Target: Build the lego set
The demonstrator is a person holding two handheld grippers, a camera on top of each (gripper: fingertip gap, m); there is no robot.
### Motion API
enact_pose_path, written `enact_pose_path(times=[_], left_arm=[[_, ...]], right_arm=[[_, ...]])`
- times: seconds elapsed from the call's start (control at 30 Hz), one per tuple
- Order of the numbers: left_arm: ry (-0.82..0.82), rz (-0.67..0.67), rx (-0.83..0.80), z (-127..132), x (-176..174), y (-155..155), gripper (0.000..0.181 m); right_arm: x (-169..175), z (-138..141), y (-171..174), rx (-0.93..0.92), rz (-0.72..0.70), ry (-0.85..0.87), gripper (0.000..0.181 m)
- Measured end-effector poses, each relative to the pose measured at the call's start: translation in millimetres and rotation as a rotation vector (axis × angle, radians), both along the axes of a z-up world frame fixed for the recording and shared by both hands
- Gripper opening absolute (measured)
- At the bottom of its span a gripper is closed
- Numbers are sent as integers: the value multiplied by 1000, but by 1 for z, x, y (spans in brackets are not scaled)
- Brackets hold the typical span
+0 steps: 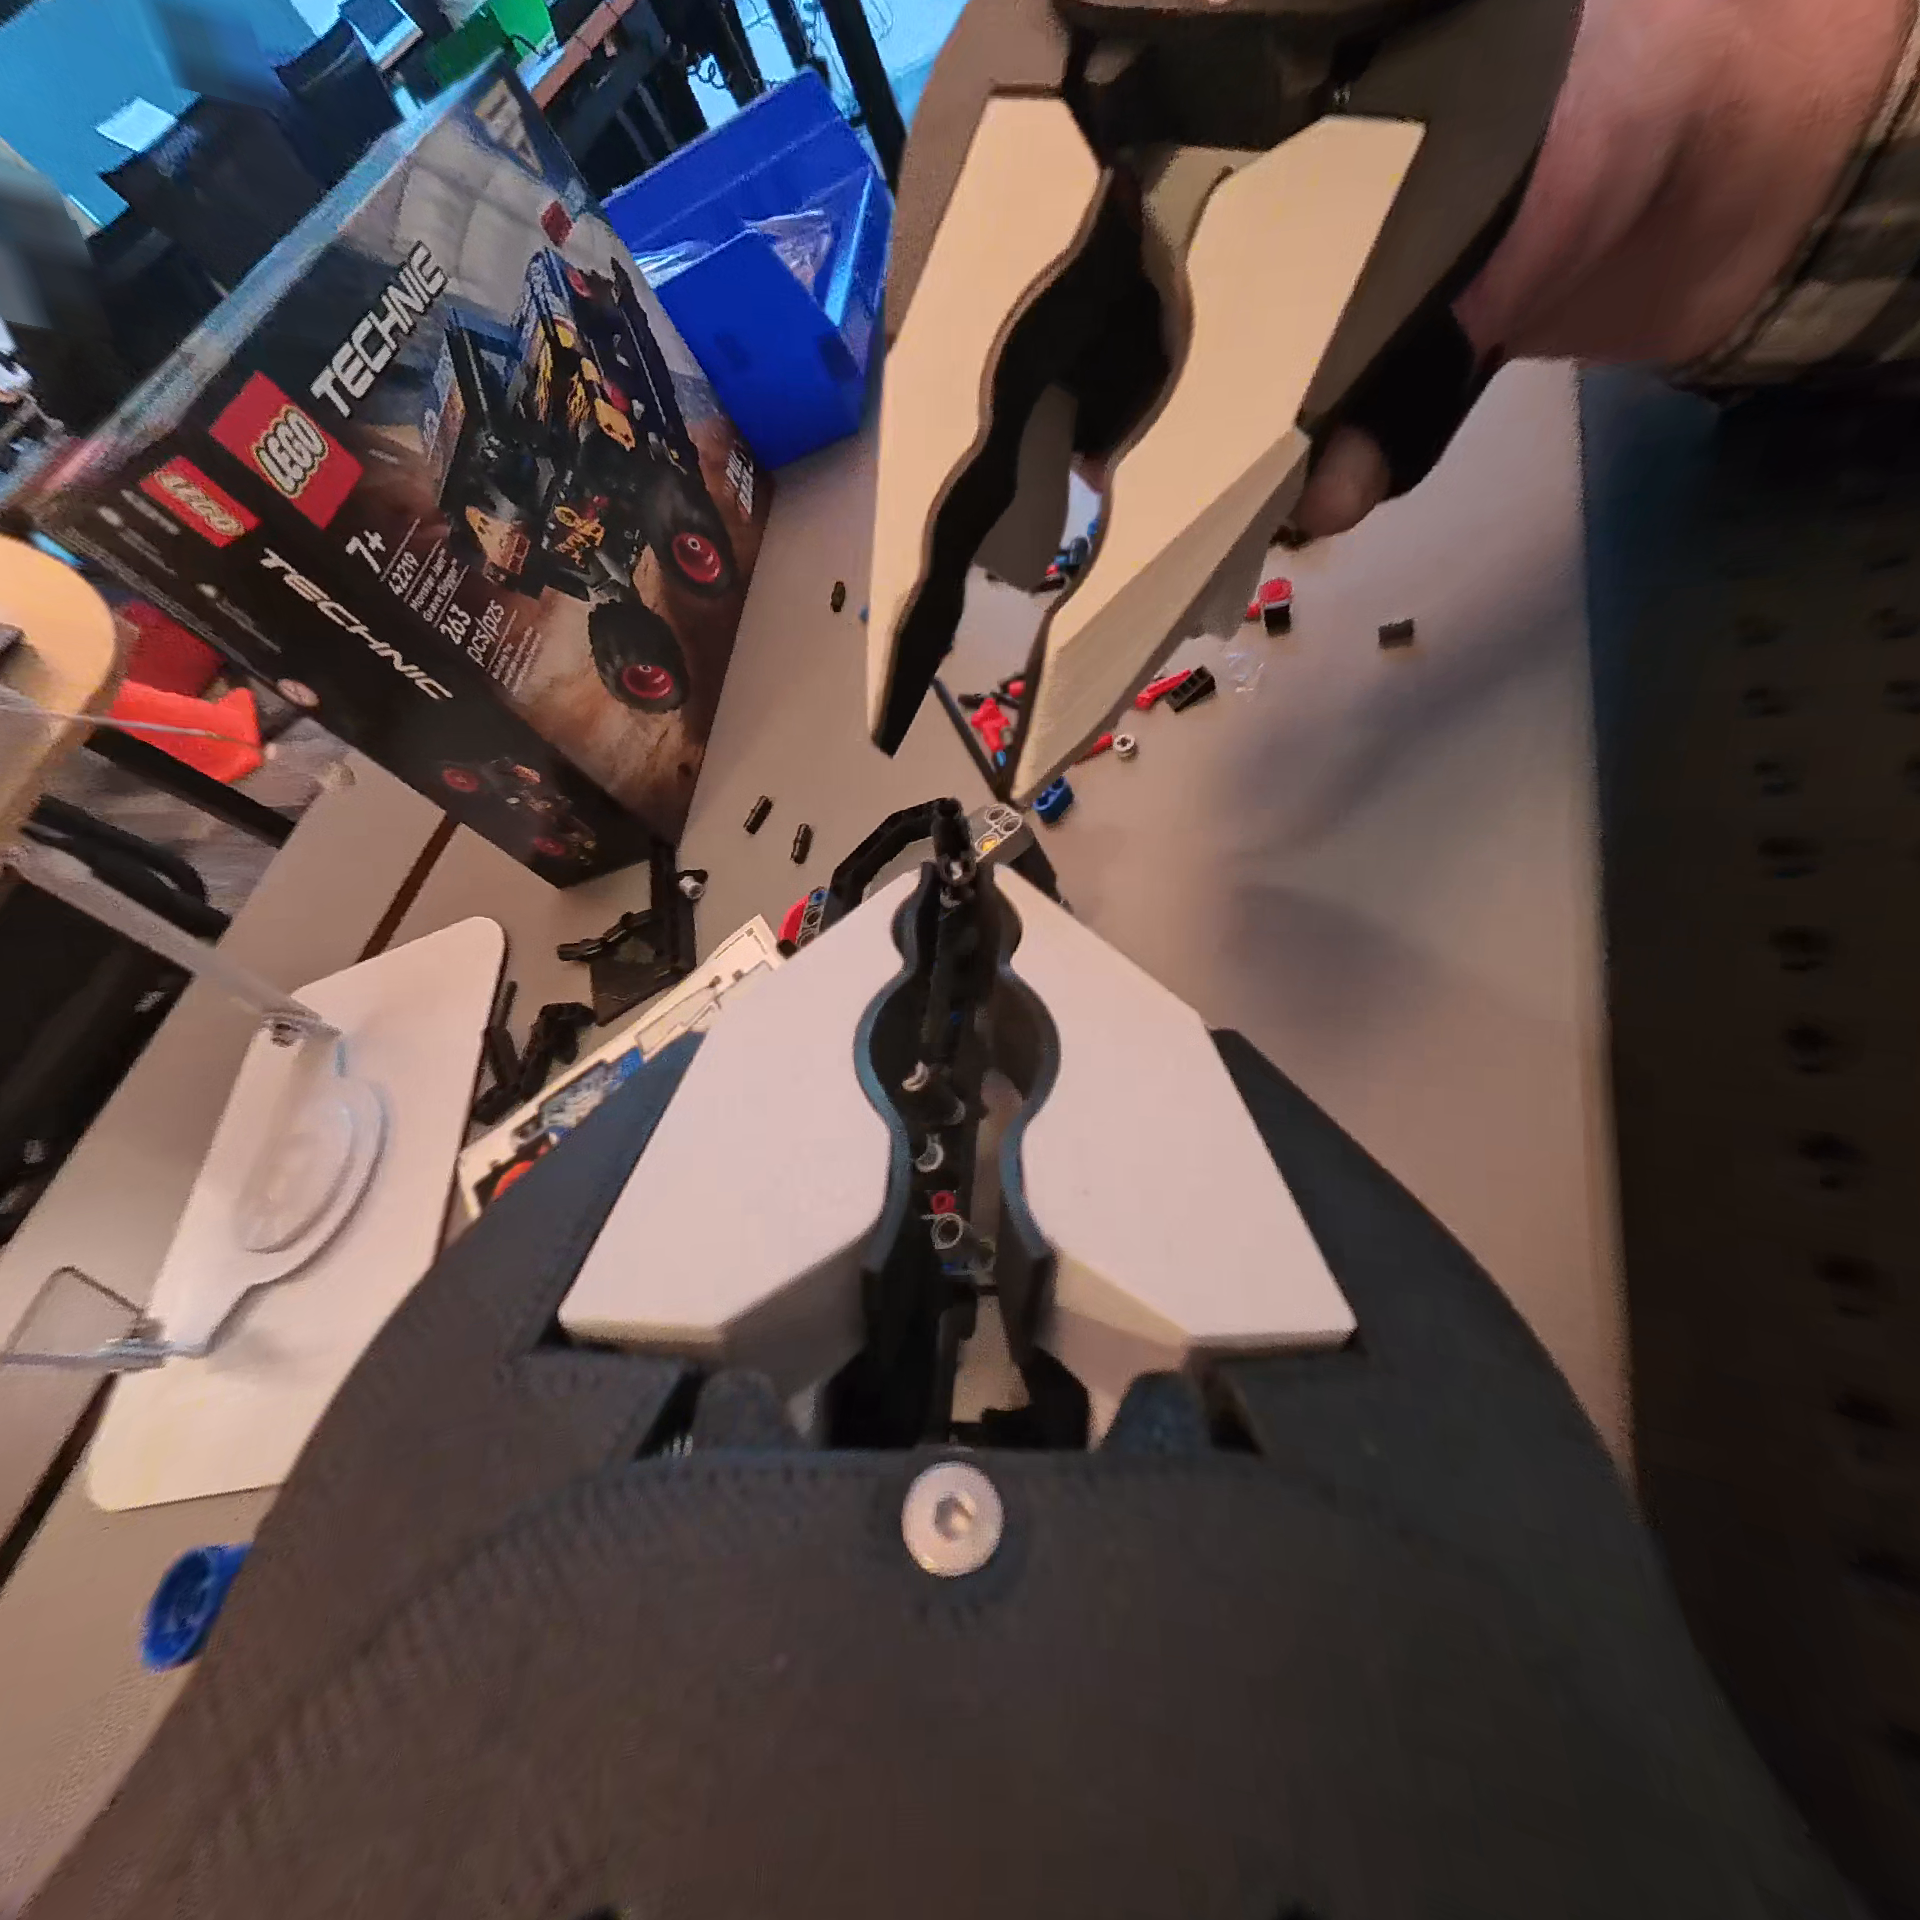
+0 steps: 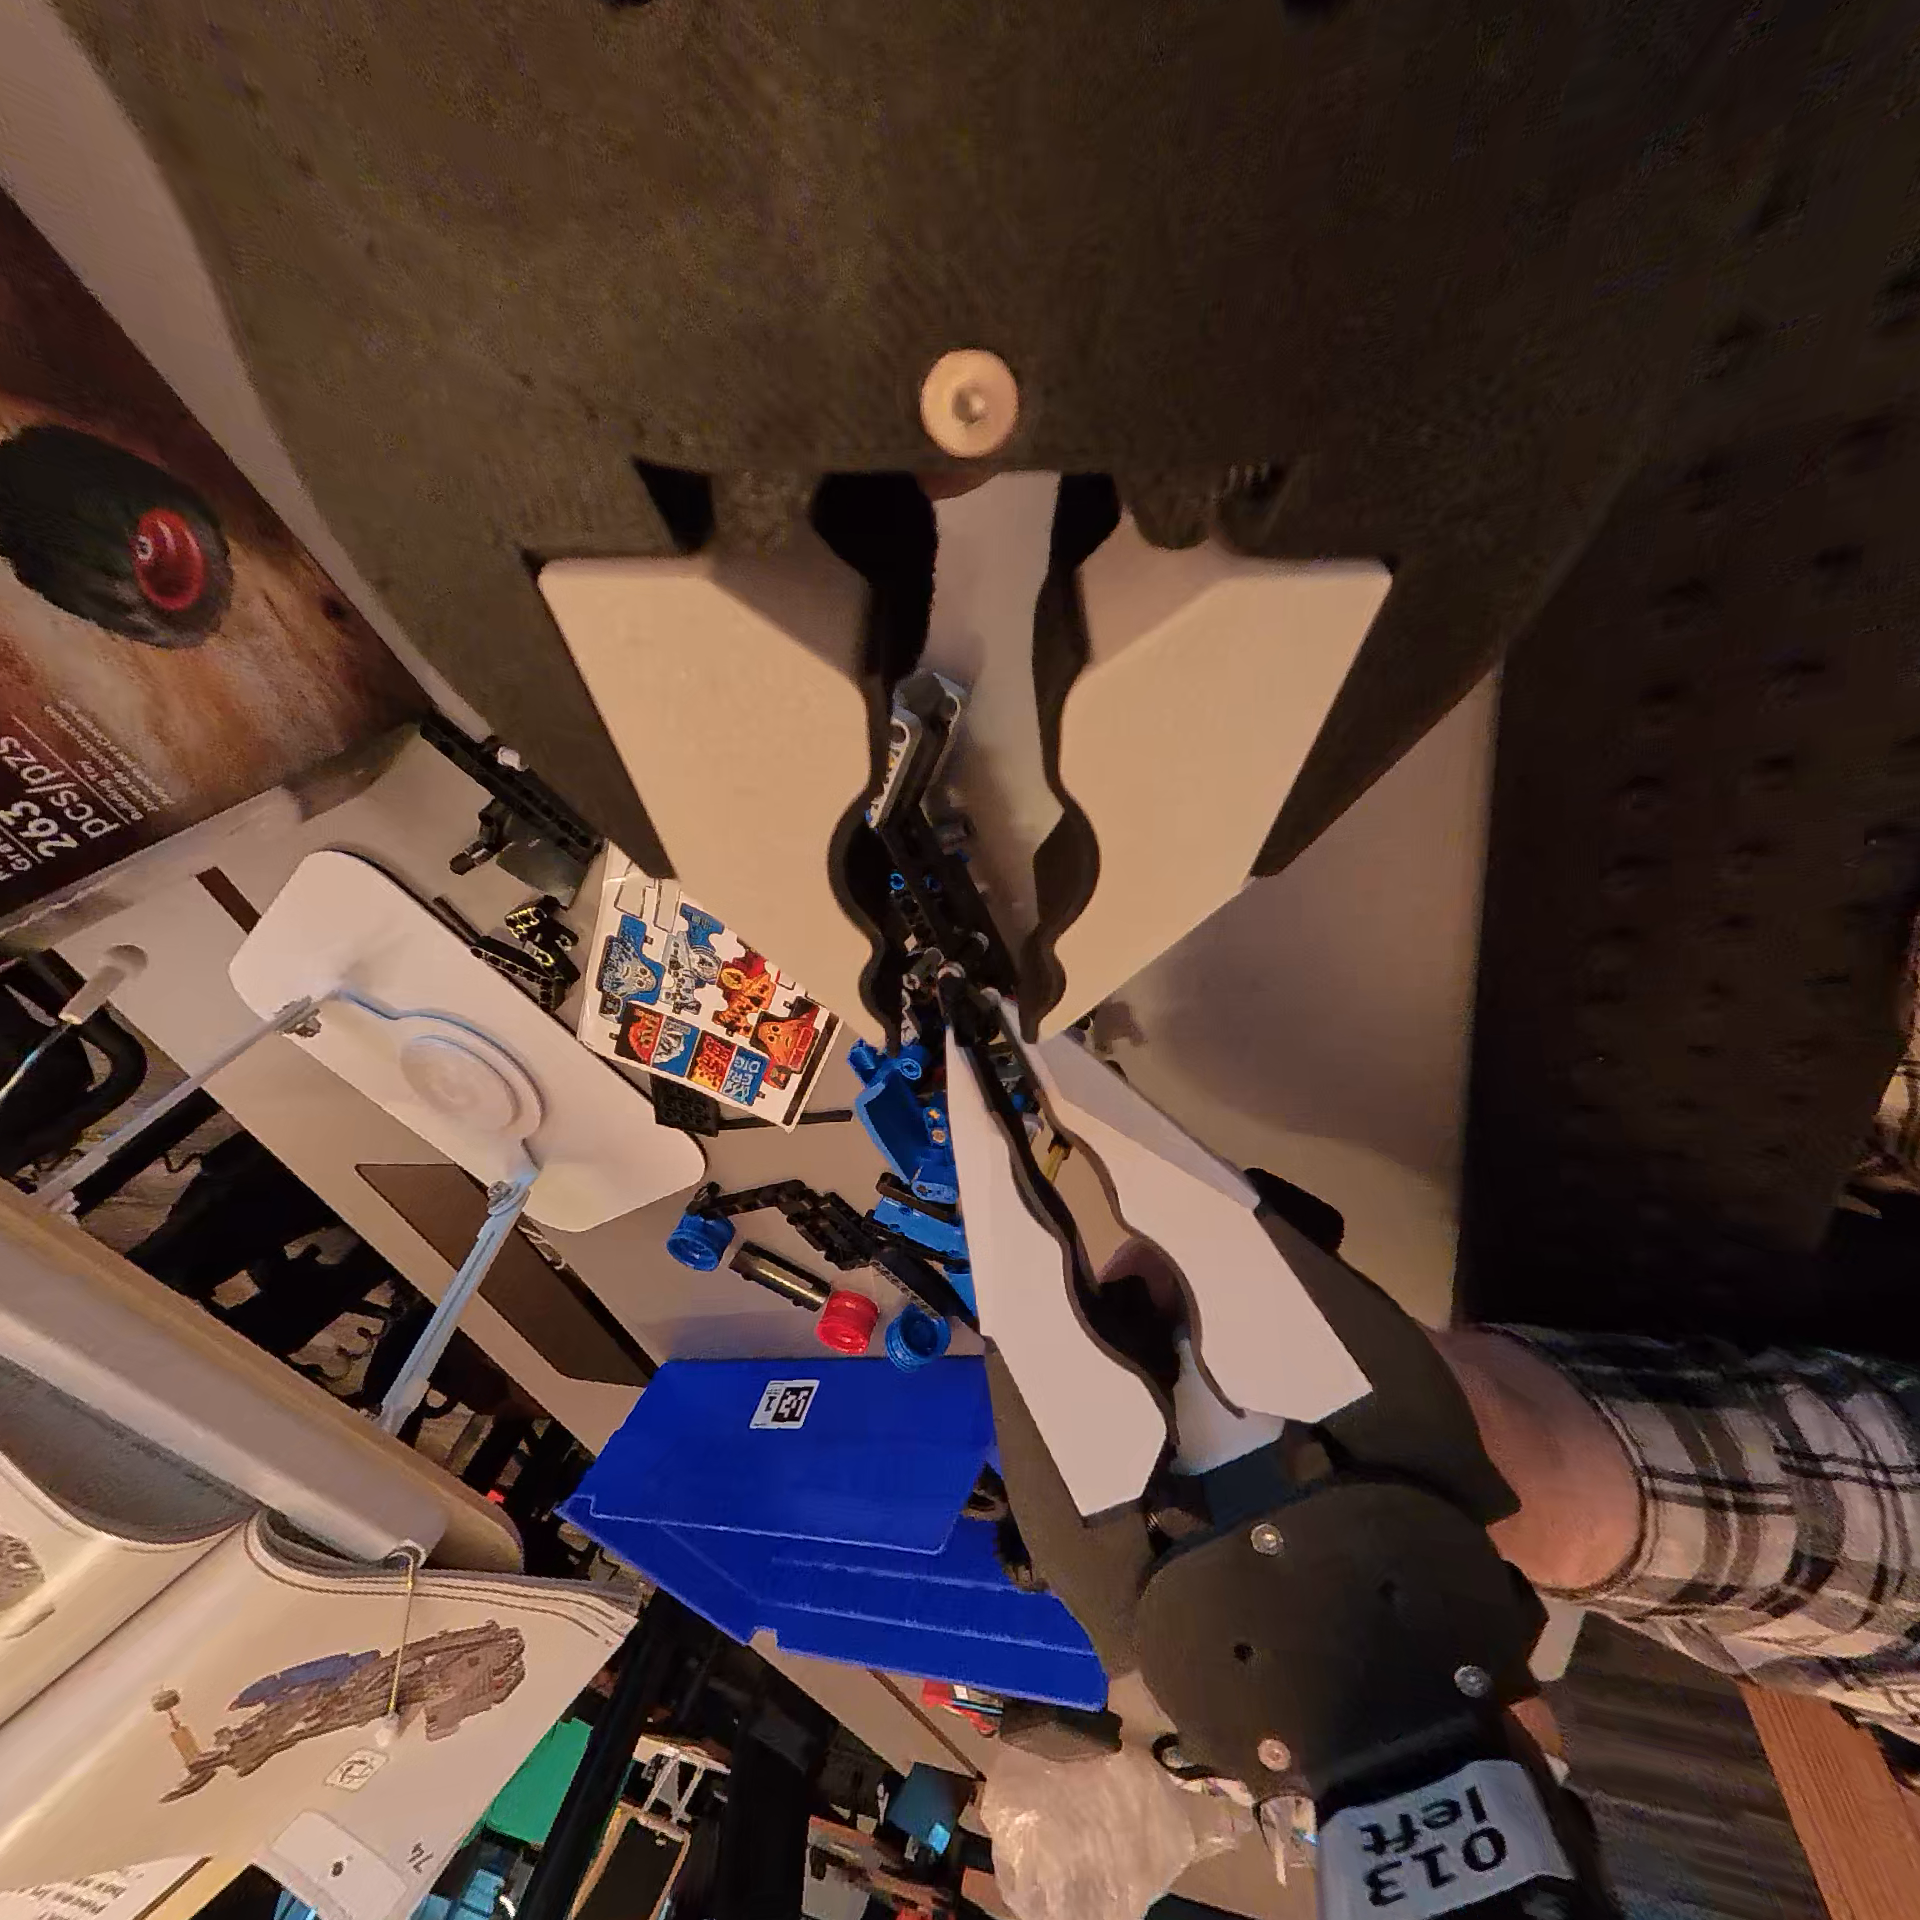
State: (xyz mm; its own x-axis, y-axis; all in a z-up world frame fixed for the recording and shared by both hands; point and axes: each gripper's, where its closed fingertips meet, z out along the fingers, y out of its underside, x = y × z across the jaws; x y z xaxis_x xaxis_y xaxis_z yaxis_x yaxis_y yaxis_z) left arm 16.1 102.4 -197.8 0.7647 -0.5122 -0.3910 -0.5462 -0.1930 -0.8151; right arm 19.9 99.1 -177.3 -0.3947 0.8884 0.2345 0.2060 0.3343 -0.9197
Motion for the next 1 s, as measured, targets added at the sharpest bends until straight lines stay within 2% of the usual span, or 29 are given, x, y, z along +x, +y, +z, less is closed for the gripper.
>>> enact_pose_path(times=[0.23,0.47,0.6,1.0], left_arm=[[-228,-20,-52,7,-4,0,5],[-301,-54,-90,5,2,-1,5],[-302,-77,-94,5,6,-3,5],[-191,-165,-88,2,11,-17,6]], right_arm=[[0,4,0,-47,12,14,18],[-2,1,-2,-63,20,-1,16],[-2,-9,-3,-65,25,-46,8],[0,-12,-18,-60,97,-56,6]])
